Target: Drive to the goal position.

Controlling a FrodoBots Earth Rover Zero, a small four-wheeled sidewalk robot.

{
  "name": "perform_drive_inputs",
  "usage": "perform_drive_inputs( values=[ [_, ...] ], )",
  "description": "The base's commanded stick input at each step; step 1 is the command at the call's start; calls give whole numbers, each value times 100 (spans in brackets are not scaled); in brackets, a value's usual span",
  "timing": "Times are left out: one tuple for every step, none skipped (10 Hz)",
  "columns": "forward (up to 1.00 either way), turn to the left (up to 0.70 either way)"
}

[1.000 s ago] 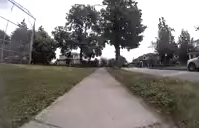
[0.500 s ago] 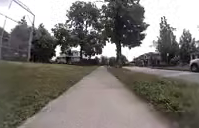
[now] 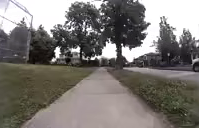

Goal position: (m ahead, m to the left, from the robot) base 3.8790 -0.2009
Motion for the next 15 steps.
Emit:
perform_drive_inputs(
  values=[
    [70,0],
    [70,0],
    [70,0],
    [70,0],
    [70,0],
    [70,0],
    [70,0],
    [70,0],
    [70,0],
    [70,0],
    [70,0],
    [70,0],
    [70,0],
    [70,0],
    [70,0]
  ],
)
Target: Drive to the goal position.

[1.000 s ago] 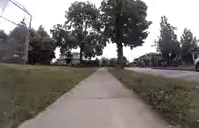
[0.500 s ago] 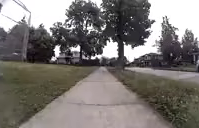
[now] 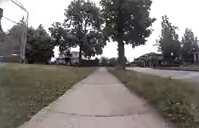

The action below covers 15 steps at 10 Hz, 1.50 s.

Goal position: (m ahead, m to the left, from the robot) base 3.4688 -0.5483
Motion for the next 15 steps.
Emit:
perform_drive_inputs(
  values=[
    [70,0],
    [70,0],
    [70,0],
    [70,0],
    [70,0],
    [70,0],
    [70,0],
    [70,0],
    [70,0],
    [70,0],
    [70,0],
    [70,0],
    [70,0],
    [70,0],
    [70,0]
  ],
)
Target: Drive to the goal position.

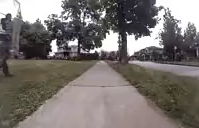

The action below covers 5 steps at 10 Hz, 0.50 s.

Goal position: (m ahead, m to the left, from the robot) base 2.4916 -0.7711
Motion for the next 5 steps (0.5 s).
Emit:
perform_drive_inputs(
  values=[
    [70,0],
    [70,0],
    [70,0],
    [70,0],
    [70,0]
  ],
)
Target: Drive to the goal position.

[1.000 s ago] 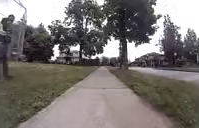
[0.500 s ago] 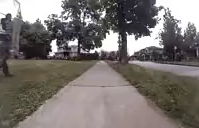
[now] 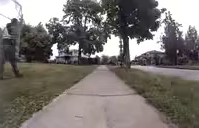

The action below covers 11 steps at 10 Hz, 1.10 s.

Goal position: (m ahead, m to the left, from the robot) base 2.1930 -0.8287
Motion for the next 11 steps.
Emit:
perform_drive_inputs(
  values=[
    [70,0],
    [70,0],
    [70,0],
    [70,0],
    [70,0],
    [70,0],
    [70,0],
    [70,0],
    [70,0],
    [70,0],
    [70,0]
  ],
)
